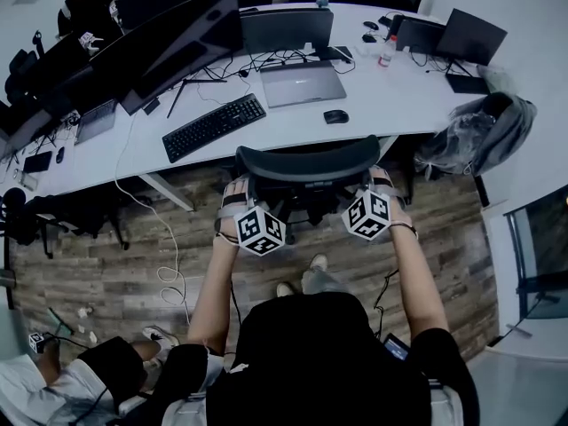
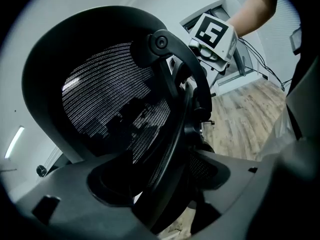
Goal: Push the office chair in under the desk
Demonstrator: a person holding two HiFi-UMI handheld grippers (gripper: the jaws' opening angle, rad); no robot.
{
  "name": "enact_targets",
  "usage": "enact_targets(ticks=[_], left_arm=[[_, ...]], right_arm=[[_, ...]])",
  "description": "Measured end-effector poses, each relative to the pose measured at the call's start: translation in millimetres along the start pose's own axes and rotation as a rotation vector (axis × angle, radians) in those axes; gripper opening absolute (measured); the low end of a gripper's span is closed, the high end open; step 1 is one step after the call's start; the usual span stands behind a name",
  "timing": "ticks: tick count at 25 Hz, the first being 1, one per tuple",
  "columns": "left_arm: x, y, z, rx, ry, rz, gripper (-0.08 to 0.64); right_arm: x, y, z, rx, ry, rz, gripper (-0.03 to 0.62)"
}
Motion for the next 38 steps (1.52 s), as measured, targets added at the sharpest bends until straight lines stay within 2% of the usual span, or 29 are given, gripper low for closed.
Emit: enact_targets(ticks=[38], left_arm=[[-63.1, -2.3, 111.0, -0.058, -0.029, -0.035, 0.362]], right_arm=[[104.6, 10.6, 84.6, 0.086, -0.001, -0.02, 0.313]])
Point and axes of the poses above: the fingertips, and each gripper's own axes: z forward along the fingers, x to its right, y out of its underside, the point moved 6 cm from there along -z, backward along the fingers, and after that the axes turned 7 degrees about -y, right-handed, at the moved point
